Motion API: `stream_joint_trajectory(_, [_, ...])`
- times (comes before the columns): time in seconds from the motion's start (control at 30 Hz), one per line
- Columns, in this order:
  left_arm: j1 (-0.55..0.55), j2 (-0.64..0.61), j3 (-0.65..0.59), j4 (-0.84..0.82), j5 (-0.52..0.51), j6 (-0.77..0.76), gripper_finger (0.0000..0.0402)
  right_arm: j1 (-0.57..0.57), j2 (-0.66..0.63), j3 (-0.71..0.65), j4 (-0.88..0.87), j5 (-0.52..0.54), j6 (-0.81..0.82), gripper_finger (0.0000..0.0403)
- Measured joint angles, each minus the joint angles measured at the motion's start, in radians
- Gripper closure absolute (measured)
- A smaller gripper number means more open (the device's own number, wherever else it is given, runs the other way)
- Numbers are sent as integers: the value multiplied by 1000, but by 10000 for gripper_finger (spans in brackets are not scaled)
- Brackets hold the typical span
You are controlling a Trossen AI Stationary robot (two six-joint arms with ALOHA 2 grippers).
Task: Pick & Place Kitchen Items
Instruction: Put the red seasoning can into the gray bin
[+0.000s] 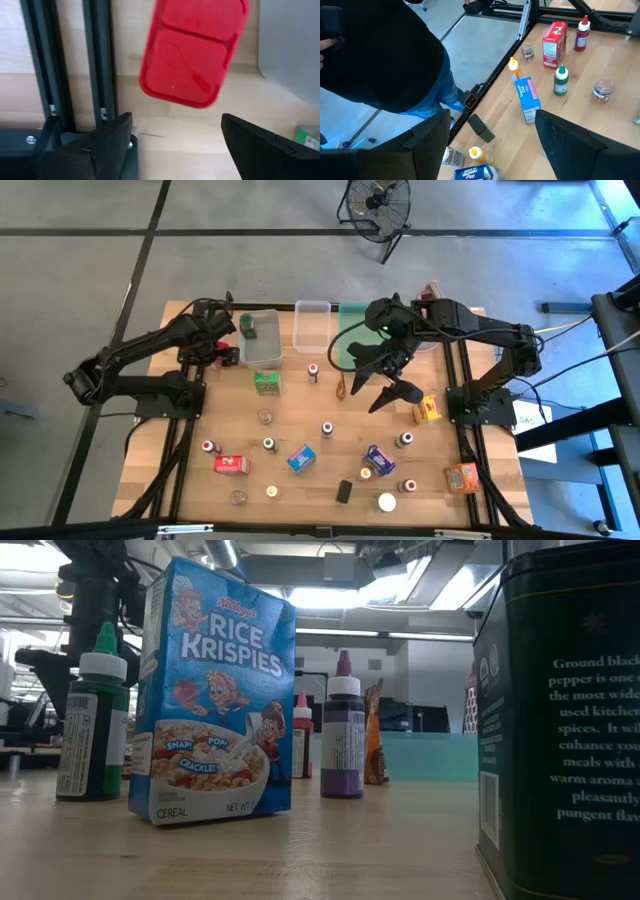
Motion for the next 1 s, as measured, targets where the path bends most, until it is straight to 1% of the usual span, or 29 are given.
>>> stream_joint_trajectory(0.17, [44, 0, 0, 28, -23, 76, 100, -1, 0, 0, 0, 0, 0, 110])
stream_joint_trajectory(0.4, [90, 0, 0, 95, -31, 89, 100, -16, 0, 0, 2, 0, 7, 110])
stream_joint_trajectory(0.6, [134, 0, 0, 111, -38, 152, 100, -15, 0, 0, 2, -1, 8, 110])
stream_joint_trajectory(0.8, [141, 15, 0, 128, -35, 165, 100, -19, 0, 0, 21, -1, 8, 110])
stream_joint_trajectory(1.0, [141, 75, 0, 146, -23, 165, 100, -19, 0, 0, 30, 0, 18, 110])
